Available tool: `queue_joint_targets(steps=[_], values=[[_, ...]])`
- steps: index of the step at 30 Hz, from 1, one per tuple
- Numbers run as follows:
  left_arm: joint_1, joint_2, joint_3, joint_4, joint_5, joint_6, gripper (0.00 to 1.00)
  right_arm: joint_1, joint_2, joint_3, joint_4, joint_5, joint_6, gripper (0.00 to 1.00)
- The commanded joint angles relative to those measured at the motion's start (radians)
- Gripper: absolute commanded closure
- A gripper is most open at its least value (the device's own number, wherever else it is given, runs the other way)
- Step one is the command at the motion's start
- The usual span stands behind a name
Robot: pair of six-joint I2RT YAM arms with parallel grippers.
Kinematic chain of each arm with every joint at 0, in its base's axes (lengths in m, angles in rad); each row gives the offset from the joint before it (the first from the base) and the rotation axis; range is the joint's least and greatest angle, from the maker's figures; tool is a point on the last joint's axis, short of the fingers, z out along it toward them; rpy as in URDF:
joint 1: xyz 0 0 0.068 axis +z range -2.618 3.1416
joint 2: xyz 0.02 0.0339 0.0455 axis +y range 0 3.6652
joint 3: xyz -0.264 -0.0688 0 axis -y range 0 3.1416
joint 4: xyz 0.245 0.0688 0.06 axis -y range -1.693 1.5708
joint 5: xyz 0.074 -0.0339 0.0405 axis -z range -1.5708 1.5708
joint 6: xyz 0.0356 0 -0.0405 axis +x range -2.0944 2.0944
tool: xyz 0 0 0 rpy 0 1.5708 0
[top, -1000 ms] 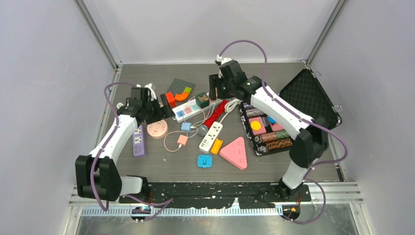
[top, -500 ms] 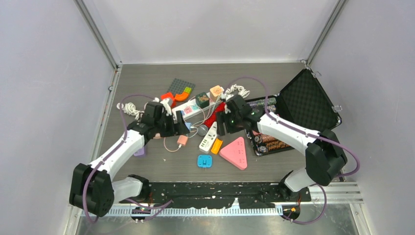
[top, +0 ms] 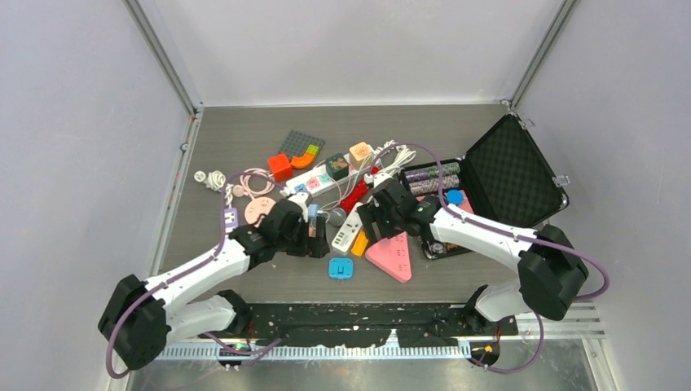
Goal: Insert the plug
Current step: Pick up the plug from the center of the board.
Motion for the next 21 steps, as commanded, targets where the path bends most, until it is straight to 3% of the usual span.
queue_joint_targets(steps=[1,4,9,21], values=[[-0.124,0.047,0.044,0.013,-0.178,-0.087,0.08,-0.003,-0.056,0.019,-0.023,0.138,-0.014,0.15],[-0.237,0.179,0.163,-0.104,-0.309,-0.109,0.04,-0.012,-0.058,0.047,-0.071,0.185,0.051,0.15],[-0.36,0.345,0.317,-0.186,-0.367,-0.152,0.0,-0.071,-0.085,0.044,-0.131,0.236,0.156,0.15],[-0.423,0.507,0.39,-0.278,-0.301,-0.292,0.0,-0.236,-0.145,0.002,-0.125,0.168,0.118,0.15]])
